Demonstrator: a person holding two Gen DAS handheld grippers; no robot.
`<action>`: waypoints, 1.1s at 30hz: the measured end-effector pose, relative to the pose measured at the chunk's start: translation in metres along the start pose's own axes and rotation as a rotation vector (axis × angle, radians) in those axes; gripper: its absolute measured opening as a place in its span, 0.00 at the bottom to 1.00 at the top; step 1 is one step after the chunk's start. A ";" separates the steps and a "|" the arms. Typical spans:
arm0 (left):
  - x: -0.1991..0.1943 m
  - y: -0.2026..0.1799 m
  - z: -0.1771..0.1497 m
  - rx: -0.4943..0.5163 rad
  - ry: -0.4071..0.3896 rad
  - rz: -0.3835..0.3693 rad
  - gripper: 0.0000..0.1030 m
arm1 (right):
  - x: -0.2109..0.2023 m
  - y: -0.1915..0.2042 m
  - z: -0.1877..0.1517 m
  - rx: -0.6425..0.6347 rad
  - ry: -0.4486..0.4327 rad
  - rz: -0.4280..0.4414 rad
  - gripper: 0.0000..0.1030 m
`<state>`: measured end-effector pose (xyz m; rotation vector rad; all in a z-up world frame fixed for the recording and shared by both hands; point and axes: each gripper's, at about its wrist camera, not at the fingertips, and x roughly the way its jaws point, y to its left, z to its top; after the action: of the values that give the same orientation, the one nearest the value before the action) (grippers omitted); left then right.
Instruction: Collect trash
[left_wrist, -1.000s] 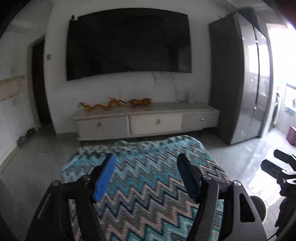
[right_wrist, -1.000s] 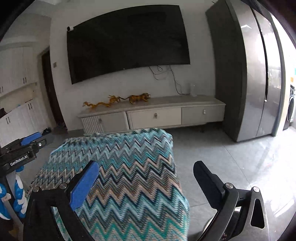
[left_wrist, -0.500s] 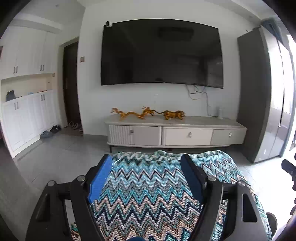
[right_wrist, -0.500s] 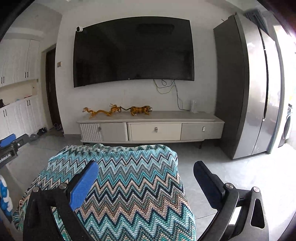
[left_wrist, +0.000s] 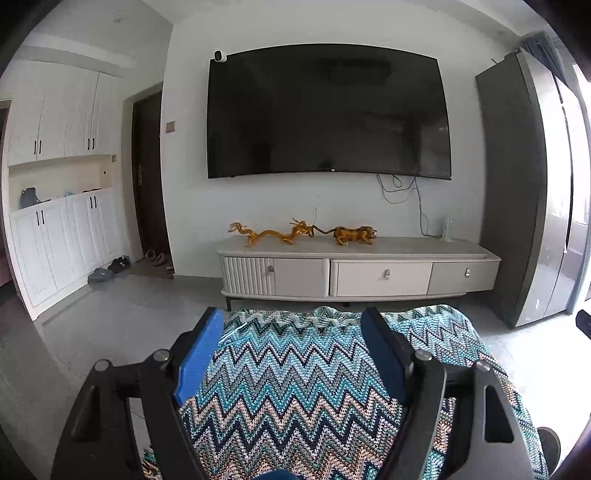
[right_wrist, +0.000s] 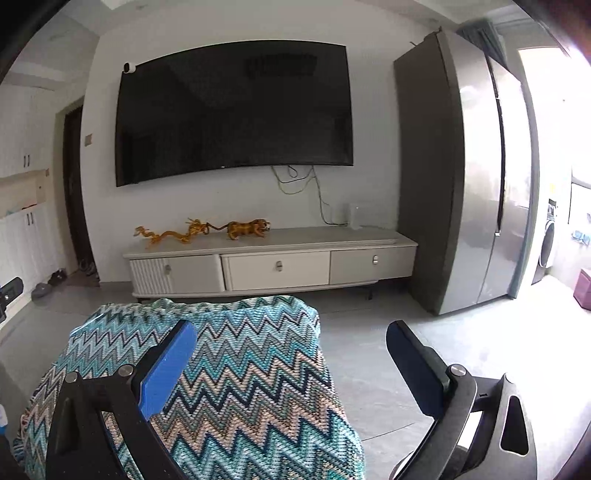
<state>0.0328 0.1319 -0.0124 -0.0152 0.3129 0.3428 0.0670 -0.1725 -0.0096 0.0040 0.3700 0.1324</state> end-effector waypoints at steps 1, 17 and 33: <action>-0.001 0.000 0.000 0.001 -0.001 0.000 0.74 | 0.000 -0.001 -0.001 0.000 -0.004 -0.010 1.00; -0.005 -0.029 -0.002 0.052 0.008 -0.041 0.74 | -0.003 -0.022 -0.014 0.018 0.004 -0.069 1.00; -0.023 -0.105 -0.024 0.149 0.081 -0.291 0.74 | -0.056 -0.065 -0.074 0.034 0.105 -0.211 1.00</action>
<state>0.0402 0.0244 -0.0322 0.0710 0.4100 0.0298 -0.0031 -0.2452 -0.0601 -0.0082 0.4755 -0.0825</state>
